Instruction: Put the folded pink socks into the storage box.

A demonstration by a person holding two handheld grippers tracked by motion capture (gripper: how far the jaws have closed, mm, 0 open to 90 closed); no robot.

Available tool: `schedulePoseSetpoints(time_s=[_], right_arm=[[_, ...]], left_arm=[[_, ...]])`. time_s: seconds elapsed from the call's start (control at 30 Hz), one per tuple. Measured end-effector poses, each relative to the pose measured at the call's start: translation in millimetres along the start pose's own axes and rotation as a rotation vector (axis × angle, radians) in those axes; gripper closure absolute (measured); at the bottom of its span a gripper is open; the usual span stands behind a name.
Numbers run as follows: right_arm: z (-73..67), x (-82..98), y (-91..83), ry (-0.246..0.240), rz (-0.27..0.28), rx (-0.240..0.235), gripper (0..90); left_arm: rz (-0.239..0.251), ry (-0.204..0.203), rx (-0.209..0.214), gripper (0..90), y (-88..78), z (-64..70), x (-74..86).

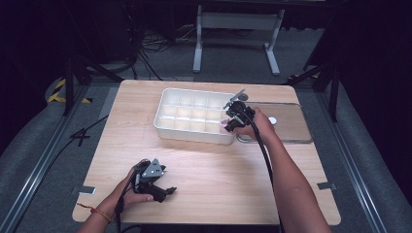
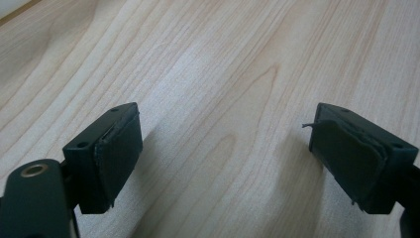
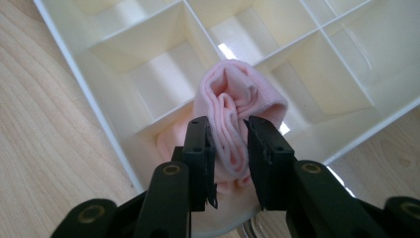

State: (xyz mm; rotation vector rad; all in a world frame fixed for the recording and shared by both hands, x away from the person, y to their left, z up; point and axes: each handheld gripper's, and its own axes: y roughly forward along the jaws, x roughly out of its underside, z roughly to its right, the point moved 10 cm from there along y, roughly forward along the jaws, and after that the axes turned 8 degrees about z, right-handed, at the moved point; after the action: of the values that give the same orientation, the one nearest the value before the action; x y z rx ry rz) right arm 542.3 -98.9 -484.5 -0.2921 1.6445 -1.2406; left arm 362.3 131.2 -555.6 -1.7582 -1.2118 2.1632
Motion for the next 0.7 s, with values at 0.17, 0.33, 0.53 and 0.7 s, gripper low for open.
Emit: schedulePoseSetpoints(time_s=[0.17,0.33,0.53,0.7], right_arm=[[0.3,-1.5,-6.9,-0.012,0.034,0.023,70.6],[-1.8,-3.4,-17.0,0.002,0.087,0.020,67.9],[-2.1,-2.4,-30.7,0.014,0.141,0.021,65.9],[-1.9,0.7,-40.2,0.013,0.166,0.038,64.8]], left_arm=[[0.000,-0.001,0.001,13.3,-0.1,0.1,0.0],[0.004,-0.002,-0.004,13.3,0.4,0.0,-0.3],[0.009,-0.007,-0.005,13.3,0.8,0.2,-0.6],[0.005,-0.002,-0.004,13.3,0.6,-0.1,-0.3]])
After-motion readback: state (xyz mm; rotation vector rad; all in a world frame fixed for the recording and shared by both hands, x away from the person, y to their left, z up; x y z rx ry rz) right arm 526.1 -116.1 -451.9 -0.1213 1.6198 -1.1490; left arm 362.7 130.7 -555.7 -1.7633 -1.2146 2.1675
